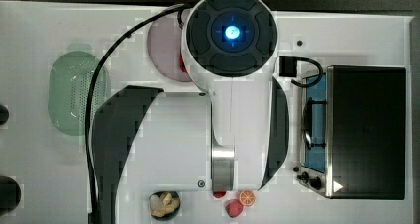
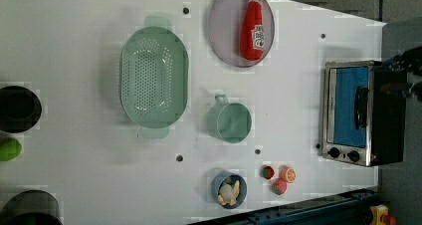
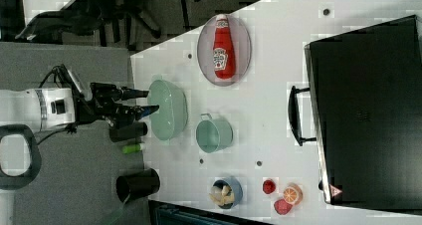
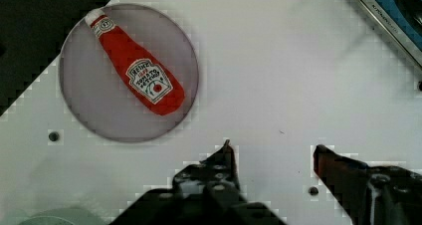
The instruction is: Flap open oven.
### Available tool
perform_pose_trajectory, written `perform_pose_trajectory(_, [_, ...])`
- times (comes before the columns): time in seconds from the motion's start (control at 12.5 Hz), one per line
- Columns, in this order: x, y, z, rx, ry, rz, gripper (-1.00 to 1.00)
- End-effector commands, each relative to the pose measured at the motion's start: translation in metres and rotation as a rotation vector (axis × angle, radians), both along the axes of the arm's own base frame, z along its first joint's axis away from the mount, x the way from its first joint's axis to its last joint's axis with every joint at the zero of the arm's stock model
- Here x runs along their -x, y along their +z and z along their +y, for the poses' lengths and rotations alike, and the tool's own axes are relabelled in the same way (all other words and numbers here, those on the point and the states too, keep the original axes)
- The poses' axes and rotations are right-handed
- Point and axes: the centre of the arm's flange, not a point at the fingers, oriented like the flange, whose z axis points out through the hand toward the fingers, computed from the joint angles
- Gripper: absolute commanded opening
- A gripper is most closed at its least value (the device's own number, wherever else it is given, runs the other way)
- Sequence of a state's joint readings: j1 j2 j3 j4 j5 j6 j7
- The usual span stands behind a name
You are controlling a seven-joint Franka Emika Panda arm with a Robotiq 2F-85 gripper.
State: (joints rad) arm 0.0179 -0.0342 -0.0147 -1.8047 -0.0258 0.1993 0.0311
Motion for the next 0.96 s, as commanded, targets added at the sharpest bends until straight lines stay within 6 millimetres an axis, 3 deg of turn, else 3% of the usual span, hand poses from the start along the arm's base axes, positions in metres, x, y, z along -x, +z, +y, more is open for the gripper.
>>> perform_pose_trajectory(0.08, [0.1361, 0.0564, -0.0376, -0.038, -0.153, 0.007, 0.59])
perform_pose_trajectory(0.24, [0.1361, 0.0565, -0.0375, -0.038, -0.153, 0.007, 0.99])
perform_pose_trajectory(0.48, [0.1361, 0.0564, -0.0376, -0.038, -0.153, 0.007, 1.0])
perform_pose_trajectory(0.56, [0.1361, 0.0564, -0.0376, -0.038, -0.152, 0.007, 0.9])
perform_pose_trajectory(0.96, [0.136, 0.0542, -0.0421, -0.041, -0.162, 0.011, -0.32])
